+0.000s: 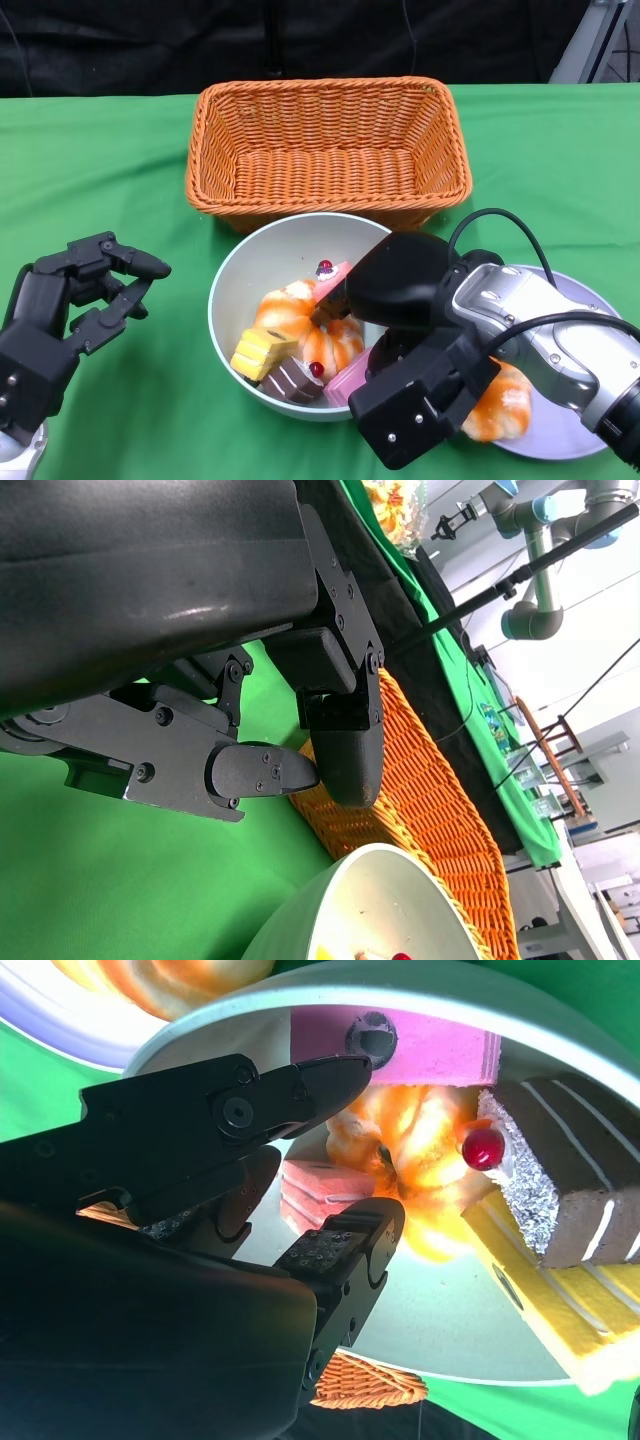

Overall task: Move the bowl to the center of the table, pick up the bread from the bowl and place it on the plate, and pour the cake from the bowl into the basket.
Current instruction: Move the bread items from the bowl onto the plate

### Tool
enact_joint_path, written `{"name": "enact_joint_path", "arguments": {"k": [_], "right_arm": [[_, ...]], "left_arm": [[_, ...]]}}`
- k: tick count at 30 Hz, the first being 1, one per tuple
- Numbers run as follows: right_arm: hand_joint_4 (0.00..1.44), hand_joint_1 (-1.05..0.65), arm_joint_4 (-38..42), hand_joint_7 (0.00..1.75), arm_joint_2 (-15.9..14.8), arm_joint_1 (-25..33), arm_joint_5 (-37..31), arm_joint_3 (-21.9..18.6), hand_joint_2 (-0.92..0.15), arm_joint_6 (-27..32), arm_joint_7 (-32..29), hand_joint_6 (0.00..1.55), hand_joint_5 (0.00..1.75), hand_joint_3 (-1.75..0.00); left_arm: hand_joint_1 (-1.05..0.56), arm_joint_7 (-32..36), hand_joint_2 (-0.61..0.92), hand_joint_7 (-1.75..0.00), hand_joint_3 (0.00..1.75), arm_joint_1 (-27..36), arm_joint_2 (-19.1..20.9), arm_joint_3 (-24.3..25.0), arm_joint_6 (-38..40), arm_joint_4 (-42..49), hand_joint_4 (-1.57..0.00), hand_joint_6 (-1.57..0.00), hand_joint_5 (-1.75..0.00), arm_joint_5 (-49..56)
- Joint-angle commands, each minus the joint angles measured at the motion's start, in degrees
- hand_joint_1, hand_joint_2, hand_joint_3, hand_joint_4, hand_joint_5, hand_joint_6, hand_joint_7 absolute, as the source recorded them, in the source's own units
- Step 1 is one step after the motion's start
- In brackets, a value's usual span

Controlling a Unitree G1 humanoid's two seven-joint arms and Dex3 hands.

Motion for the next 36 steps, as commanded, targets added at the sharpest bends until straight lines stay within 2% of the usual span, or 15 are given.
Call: {"name": "enact_joint_path", "arguments": {"k": [1, 11, 27, 36], "right_arm": [[0.89, -0.67, -0.6, 0.02, -1.3, -0.5, 0.1, -0.3, -0.92, 0.3, 1.3, 0.64, 0.02, -0.04], [0.91, -0.65, -0.4, 0.02, -1.2, -0.1, -0.7, -0.1, -0.92, 0.3, 0.6, 0.68, 0.02, -0.03], [0.84, -0.65, -1.9, 0.00, -0.9, 0.4, -2.2, 1.0, -0.92, 2.6, 3.9, 0.66, 0.01, -0.06], [0.82, -0.67, -0.6, 0.00, -0.5, 0.0, -2.4, 1.3, -0.92, 2.5, 3.3, 0.65, 0.00, -0.05]], "left_arm": [[-0.11, 0.3, 0.92, -0.88, 0.33, -0.6, 1.2, 0.1, -0.8, 0.3, -0.81, -0.89, -1.36, 0.3], [-0.12, -0.3, 0.92, -0.89, 0.34, -0.6, 1.2, 0.3, -0.3, 0.3, -0.81, -0.89, -1.37, -0.4], [-0.10, -0.6, 0.92, -0.90, 0.35, -0.4, 1.3, 0.4, -0.9, 0.2, -0.81, -0.88, -1.36, -0.7], [-0.11, -0.6, 0.92, -0.90, 0.34, -0.4, 1.2, 0.4, -0.8, 0.3, -0.81, -0.88, -1.36, -0.9]]}}
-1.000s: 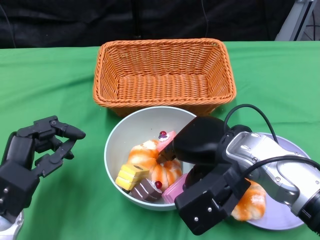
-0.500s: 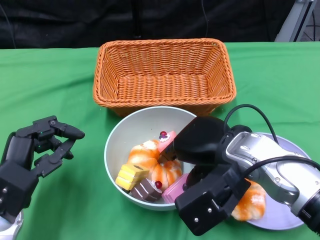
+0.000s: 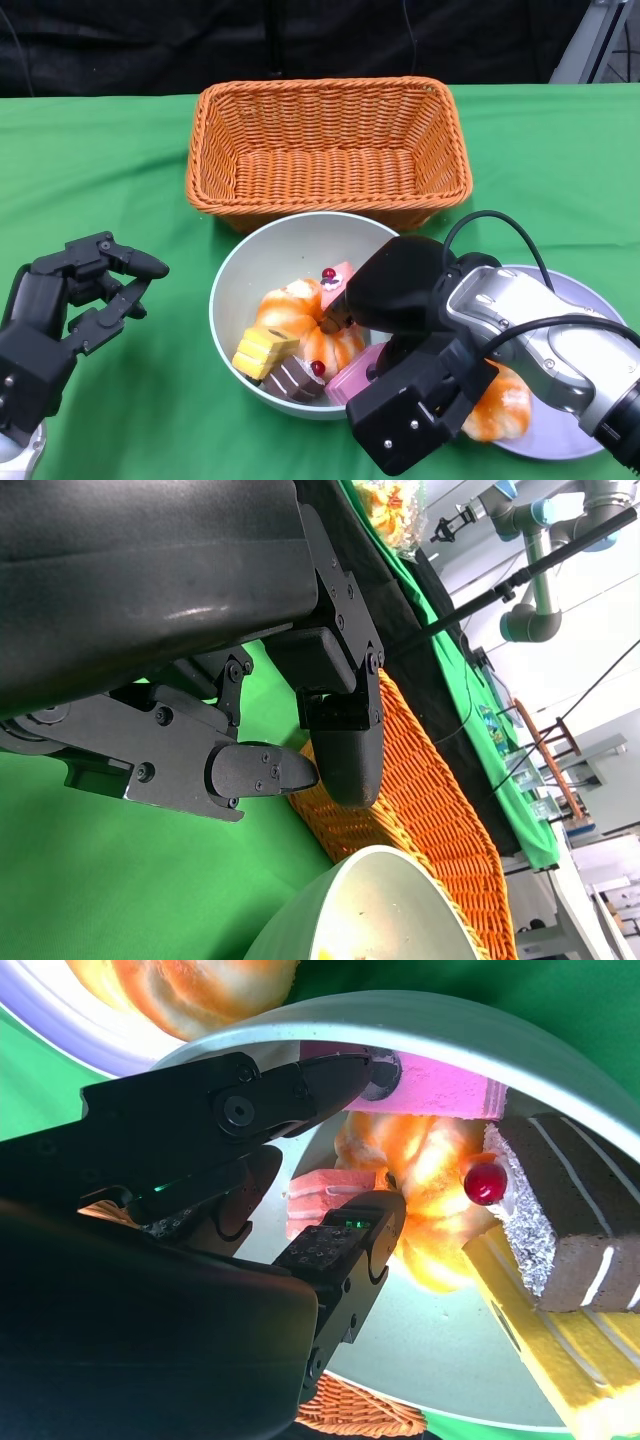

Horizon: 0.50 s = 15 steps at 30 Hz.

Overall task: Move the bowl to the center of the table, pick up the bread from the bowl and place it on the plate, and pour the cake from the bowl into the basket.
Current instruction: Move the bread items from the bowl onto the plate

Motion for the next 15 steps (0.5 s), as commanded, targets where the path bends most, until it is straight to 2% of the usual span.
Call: {"name": "enact_joint_path", "arguments": {"k": [1, 15], "right_arm": [[0.83, -0.67, 1.2, 0.00, -0.3, -0.2, -0.1, 0.2, -0.92, 0.3, -0.3, 0.66, 0.00, -0.05], [0.79, -0.66, 2.5, 0.00, 0.6, -1.0, -0.4, 1.0, -0.92, 0.7, 1.7, 0.65, 0.00, -0.10]], "left_arm": [[-0.11, -0.5, 0.92, -0.90, 0.34, -0.4, 1.1, 0.3, -0.4, 0.1, -0.81, -0.88, -1.36, -0.4], [-0.11, -0.5, 0.92, -0.89, 0.34, -0.6, 1.1, 0.2, -1.1, 0.3, -0.82, -0.89, -1.36, -0.3]]}}
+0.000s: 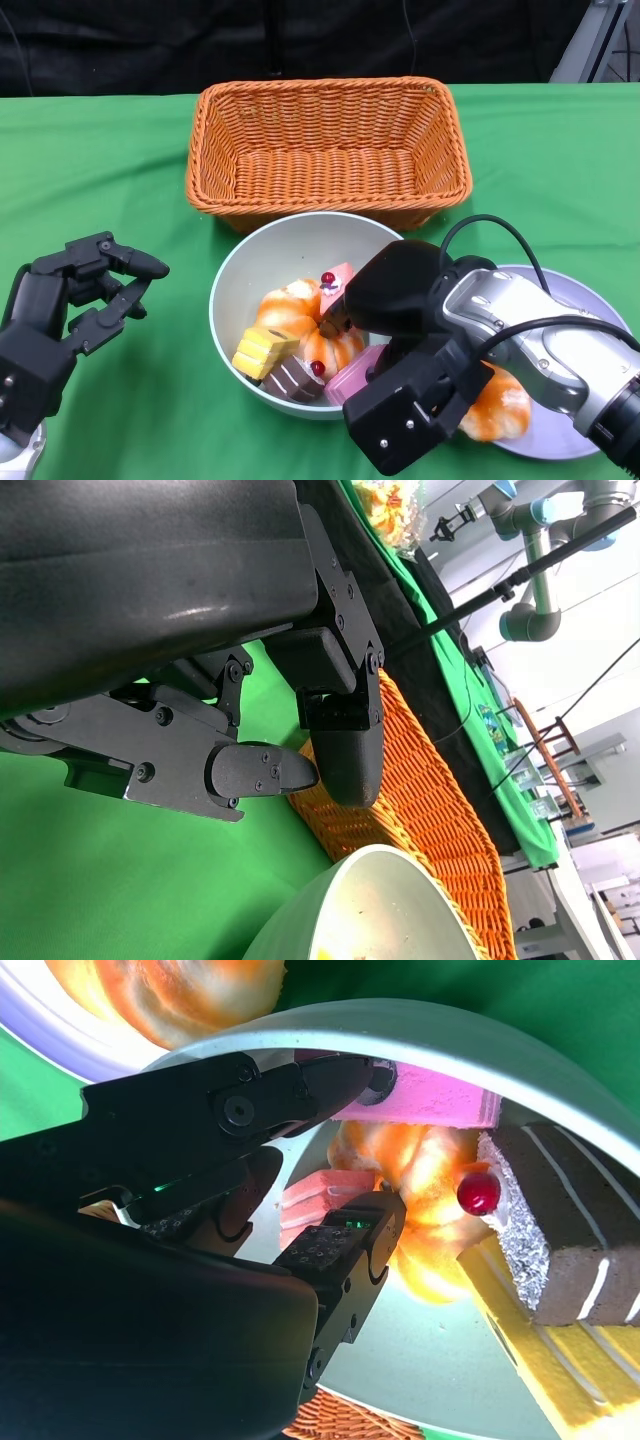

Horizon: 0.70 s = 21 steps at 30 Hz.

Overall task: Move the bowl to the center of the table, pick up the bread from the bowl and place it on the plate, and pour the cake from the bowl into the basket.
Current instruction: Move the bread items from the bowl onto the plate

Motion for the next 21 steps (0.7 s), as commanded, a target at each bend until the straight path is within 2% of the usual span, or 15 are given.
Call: {"name": "enact_joint_path", "arguments": {"k": [1, 9, 21], "right_arm": [[0.78, -0.66, 0.5, 0.00, -0.3, -0.7, -0.5, 0.7, -0.92, 0.8, 1.6, 0.65, 0.00, -0.11], [0.78, -0.66, 0.6, 0.00, 0.1, -1.4, -2.7, 3.1, -0.92, 2.0, 3.6, 0.65, 0.00, -0.14], [0.85, -0.70, 1.2, 0.04, 0.7, -2.5, -3.8, 4.9, -0.92, 3.7, 6.0, 0.75, 0.03, -0.13]], "left_arm": [[-0.11, -0.4, 0.92, -0.89, 0.34, -0.6, 1.0, 0.2, -1.0, 0.4, -0.82, -0.89, -1.36, -0.2], [-0.11, 0.1, 0.92, -0.89, 0.34, -0.5, 0.8, 0.2, -0.6, -0.2, -0.82, -0.89, -1.37, -0.1], [-0.10, 0.5, 0.92, -0.88, 0.34, -0.6, 0.9, 0.1, -1.0, 0.0, -0.81, -0.89, -1.38, 0.4]]}}
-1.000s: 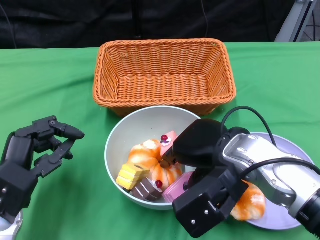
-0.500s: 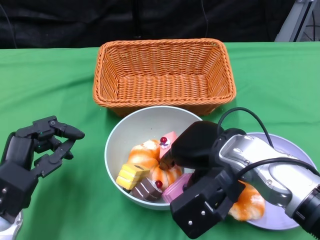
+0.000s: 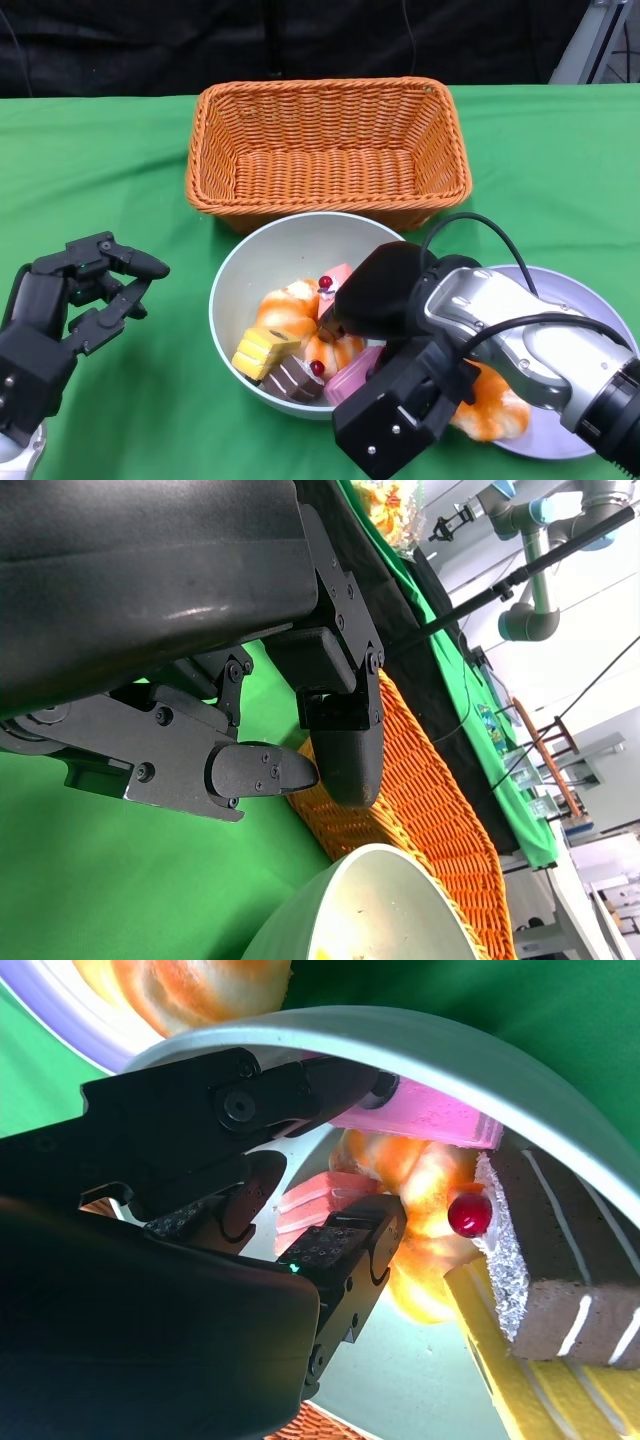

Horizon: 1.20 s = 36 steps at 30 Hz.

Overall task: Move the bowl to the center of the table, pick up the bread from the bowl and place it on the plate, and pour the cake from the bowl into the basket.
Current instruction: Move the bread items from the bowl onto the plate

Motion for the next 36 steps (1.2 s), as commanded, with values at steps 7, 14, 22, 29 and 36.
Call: {"name": "enact_joint_path", "arguments": {"k": [7, 14, 22, 29, 36], "right_arm": [[0.97, -0.68, 2.8, 0.04, 0.6, -0.4, -1.6, 1.8, -0.92, 2.2, 2.6, 0.79, 0.07, -0.12], [1.11, -0.37, 4.4, 0.01, 0.9, -0.1, -1.1, 1.9, -0.92, 1.9, 0.3, 0.79, 0.22, -0.05], [0.75, -0.24, 6.8, 0.01, 1.3, 0.2, 0.2, 1.7, -0.91, 1.4, -3.5, 0.84, 1.14, 0.00], [0.80, -0.18, 8.6, 0.01, 1.6, 1.2, 3.2, 0.4, -0.87, 0.0, -7.7, 0.90, 1.05, 0.00], [0.73, -0.12, 11.0, 0.00, 1.9, 2.2, 7.9, -2.5, -0.87, -4.0, -14.4, 0.89, 1.29, 0.00]], "left_arm": [[-0.11, 0.6, 0.92, -0.89, 0.35, -0.4, 0.8, 0.1, -0.6, -0.3, -0.81, -0.89, -1.37, 0.4], [-0.11, 0.6, 0.92, -0.89, 0.35, -0.4, 0.8, 0.0, -0.8, -0.3, -0.82, -0.88, -1.38, 0.6], [-0.10, 0.8, 0.92, -0.89, 0.34, -0.4, 0.7, 0.1, -0.8, -0.2, -0.81, -0.89, -1.36, 0.5], [-0.11, 0.6, 0.92, -0.90, 0.35, -0.4, 0.8, 0.2, -1.1, -0.1, -0.81, -0.89, -1.36, 0.2], [-0.10, 0.7, 0.92, -0.91, 0.36, -0.3, 0.8, 0.2, -0.8, -0.3, -0.81, -0.88, -1.37, 0.3]]}}
